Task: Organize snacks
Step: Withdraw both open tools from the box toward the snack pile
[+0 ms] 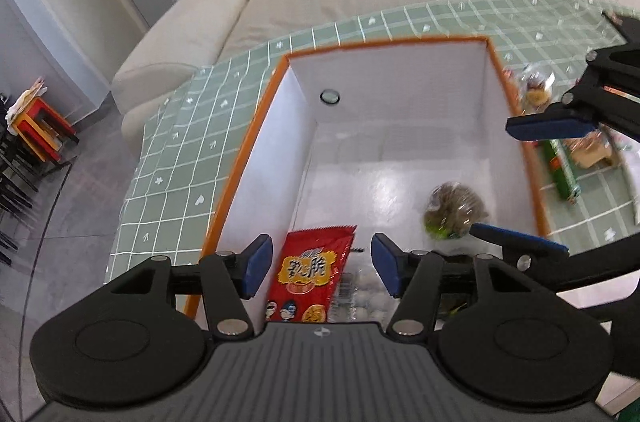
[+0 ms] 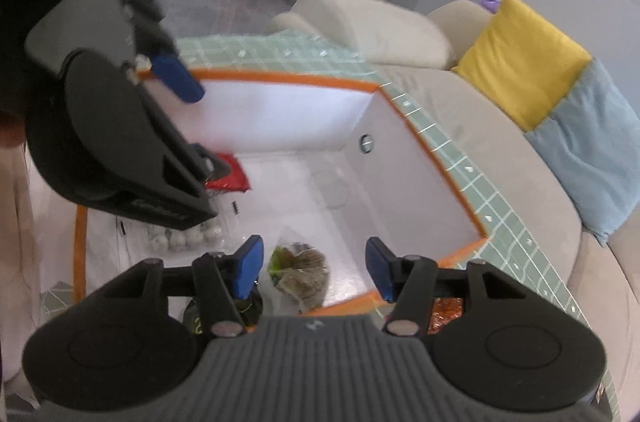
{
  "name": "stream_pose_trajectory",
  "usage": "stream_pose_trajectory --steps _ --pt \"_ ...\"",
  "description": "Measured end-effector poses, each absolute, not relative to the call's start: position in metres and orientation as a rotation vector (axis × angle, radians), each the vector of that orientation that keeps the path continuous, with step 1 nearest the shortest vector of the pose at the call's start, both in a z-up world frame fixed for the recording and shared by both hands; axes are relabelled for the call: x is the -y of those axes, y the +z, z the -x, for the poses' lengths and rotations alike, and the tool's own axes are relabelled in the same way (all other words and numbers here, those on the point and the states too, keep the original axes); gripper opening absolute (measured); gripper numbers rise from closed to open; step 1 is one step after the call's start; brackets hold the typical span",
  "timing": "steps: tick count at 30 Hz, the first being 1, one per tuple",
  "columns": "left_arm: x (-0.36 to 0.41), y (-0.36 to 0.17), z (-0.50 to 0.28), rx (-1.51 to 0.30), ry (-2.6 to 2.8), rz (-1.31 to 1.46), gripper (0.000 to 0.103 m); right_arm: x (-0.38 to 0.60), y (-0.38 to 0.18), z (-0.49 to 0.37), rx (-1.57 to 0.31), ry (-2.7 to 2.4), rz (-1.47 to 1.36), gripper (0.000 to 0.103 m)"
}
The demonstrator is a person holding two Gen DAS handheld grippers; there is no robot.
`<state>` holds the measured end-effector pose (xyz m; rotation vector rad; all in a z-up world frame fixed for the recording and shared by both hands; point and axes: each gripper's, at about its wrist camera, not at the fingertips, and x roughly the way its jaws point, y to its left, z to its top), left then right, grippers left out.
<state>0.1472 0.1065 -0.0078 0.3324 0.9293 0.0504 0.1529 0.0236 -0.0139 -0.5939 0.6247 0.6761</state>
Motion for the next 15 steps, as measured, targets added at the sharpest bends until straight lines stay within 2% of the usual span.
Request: stream_pose_trajectory --steps 8,15 --pt "-0.083 0.021 -0.119 -0.797 0.003 -0.213 0.067 0.032 0.012 -0.139 -0.609 0.585 0.445 0.062" --pt "-0.041 0.03 -0.108 -0.73 -0.154 -0.172 0.068 0.09 0.001 -0.123 -0.647 0.49 0.401 0.063"
